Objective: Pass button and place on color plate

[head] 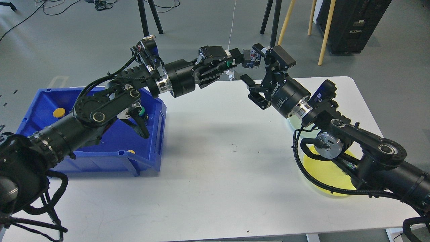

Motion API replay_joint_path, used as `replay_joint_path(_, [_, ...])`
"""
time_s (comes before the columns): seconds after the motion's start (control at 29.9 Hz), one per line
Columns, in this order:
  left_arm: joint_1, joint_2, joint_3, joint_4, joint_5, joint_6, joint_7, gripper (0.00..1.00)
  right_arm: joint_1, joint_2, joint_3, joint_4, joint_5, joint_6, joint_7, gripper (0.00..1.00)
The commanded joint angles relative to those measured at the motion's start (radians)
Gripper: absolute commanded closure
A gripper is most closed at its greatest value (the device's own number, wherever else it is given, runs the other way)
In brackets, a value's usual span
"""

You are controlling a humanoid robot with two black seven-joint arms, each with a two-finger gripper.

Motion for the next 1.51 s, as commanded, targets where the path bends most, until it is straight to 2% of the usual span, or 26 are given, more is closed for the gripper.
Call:
replay_joint_path(0.0, [-0.001,0.0,0.0,0.0,0.0,0.0,0.0,0.95,0.008,0.007,0.0,0.0,-0.005,-0.001,0.007,0.33])
replay_joint_path(0.2, [0.0,0.0,0.0,0.0,0.0,0.0,0.0,0.95,0.013,0.014,0.0,0.0,-0.008,-0.003,0.008,0.48])
replay_joint_path(0.27, [0.0,0.0,-0.001,0.0,-0.001,0.0,0.0,0.95,0.013,0.011,0.0,0.001,-0.01,-0.003,0.008,0.6])
replay_joint_path(0.37, [0.0,0.0,-0.001,0.011,-0.001,0.0,0.0,0.95,0.013,0.013,0.0,0.001,-0.03,-0.008,0.007,0.92])
replay_joint_path(0.47, [0.0,0.0,-0.001,0.014,-0.001,0.0,0.0,0.95,0.011,0.014,0.0,0.003,-0.027,-0.032,0.007,0.99])
replay_joint_path(0.54, [0.0,0.0,-0.001,0.014,-0.001,0.0,0.0,0.95,0.008,0.013,0.002,0.007,-0.027,-0.035,0.007,0.99])
replay_joint_path(0.6, [0.0,-0.002,-0.001,0.014,-0.001,0.0,0.0,0.89,0.008,0.014,0.002,0.006,-0.027,-0.044,0.007,0.99])
replay_joint_path(0.67, [0.005,-0.002,-0.003,0.014,-0.003,0.0,0.0,0.77,0.008,0.014,0.002,0.006,-0.025,-0.047,0.005,0.99])
replay_joint_path(0.74, [0.013,-0.002,-0.004,0.014,-0.014,0.0,0.0,0.57,0.007,0.014,0.002,0.006,-0.025,-0.052,0.005,0.99])
replay_joint_path(0.84, [0.014,-0.002,-0.004,0.014,-0.029,0.0,0.0,0.44,0.002,0.014,0.002,0.006,-0.027,-0.06,0.005,0.99])
replay_joint_path(0.9, [0.014,-0.002,-0.004,0.014,-0.035,0.0,0.0,0.28,0.002,0.014,0.0,0.006,-0.025,-0.064,0.005,0.99])
replay_joint_path(0.94, [0.014,-0.002,-0.004,0.014,-0.041,0.0,0.0,0.25,0.0,0.014,0.0,0.006,-0.025,-0.069,0.005,0.99])
replay_joint_path(1.04, [0.016,-0.002,-0.004,0.014,-0.066,0.0,0.0,0.2,-0.001,0.013,0.002,0.006,-0.025,-0.077,0.005,0.99])
replay_joint_path(1.21, [0.025,-0.002,-0.004,0.02,-0.072,0.0,0.0,0.19,-0.018,0.004,0.018,0.0,-0.018,-0.098,0.004,0.99])
replay_joint_path(1.34, [0.026,-0.002,-0.004,0.02,-0.083,0.0,0.0,0.18,-0.036,0.014,0.055,-0.054,0.046,-0.213,-0.018,0.99])
replay_joint_path(1.41, [0.026,-0.002,-0.004,0.02,-0.084,0.0,0.0,0.18,-0.041,0.017,0.067,-0.135,0.146,-0.312,-0.068,0.99])
replay_joint_path(1.47, [0.026,-0.002,-0.004,0.02,-0.084,0.0,0.0,0.18,-0.032,0.03,0.075,-0.267,0.282,-0.401,-0.155,0.99])
